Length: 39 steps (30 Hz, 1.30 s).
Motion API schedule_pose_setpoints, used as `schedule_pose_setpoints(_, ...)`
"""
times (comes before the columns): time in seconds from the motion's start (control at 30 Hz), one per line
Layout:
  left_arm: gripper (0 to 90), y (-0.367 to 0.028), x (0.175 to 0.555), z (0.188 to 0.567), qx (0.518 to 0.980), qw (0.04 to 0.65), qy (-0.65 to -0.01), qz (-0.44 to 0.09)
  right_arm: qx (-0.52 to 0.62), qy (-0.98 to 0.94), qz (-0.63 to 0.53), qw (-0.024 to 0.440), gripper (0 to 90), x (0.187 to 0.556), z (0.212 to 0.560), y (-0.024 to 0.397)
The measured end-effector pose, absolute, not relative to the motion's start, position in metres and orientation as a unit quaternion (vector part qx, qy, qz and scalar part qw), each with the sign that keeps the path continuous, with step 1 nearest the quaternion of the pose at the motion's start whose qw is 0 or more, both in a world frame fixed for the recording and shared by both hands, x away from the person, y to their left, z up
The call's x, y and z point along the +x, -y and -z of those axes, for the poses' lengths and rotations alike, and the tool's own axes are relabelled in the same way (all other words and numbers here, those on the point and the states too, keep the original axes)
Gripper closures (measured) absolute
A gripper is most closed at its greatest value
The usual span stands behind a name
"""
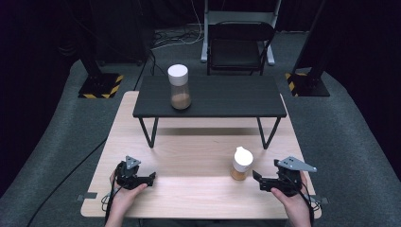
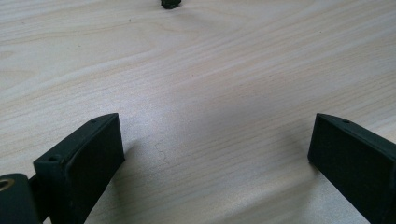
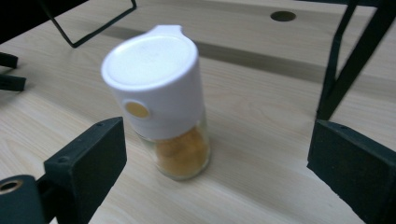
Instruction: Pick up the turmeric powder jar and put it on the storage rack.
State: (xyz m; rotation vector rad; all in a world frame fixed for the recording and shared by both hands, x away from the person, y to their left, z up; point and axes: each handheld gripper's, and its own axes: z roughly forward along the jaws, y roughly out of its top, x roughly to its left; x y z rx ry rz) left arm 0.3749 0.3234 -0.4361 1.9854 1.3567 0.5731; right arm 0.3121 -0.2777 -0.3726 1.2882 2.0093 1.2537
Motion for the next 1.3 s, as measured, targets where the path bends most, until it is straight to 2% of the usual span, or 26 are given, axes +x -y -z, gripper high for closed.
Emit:
schedule_pose_setpoints(0.8, 2.7, -0.323, 0.375, 0.436, 0.759, 0.329, -0.518, -0.219, 0.45, -0.729, -0.467, 0.219, 9.2, 0.346, 0.392, 0.233)
schedule_pose_setpoints(1.07, 2.4, -0.323, 0.375, 0.436, 0.759, 0.328, -0.518, -0.219, 0.453, -0.724, -0.464, 0.234, 20.1, 0.351, 0.403, 0.219)
schedule_pose_setpoints(1.17, 2.4, -0.323, 0.375, 0.436, 0.759, 0.329, -0.518, -0.219, 0.45, -0.729, -0.458, 0.237, 28.2, 0.353, 0.403, 0.214)
schedule_pose_setpoints(1.3, 2.4, -0.323, 0.375, 0.436, 0.759, 0.328, -0.518, -0.218, 0.445, -0.736, -0.446, 0.248, 29.4, 0.351, 0.399, 0.208)
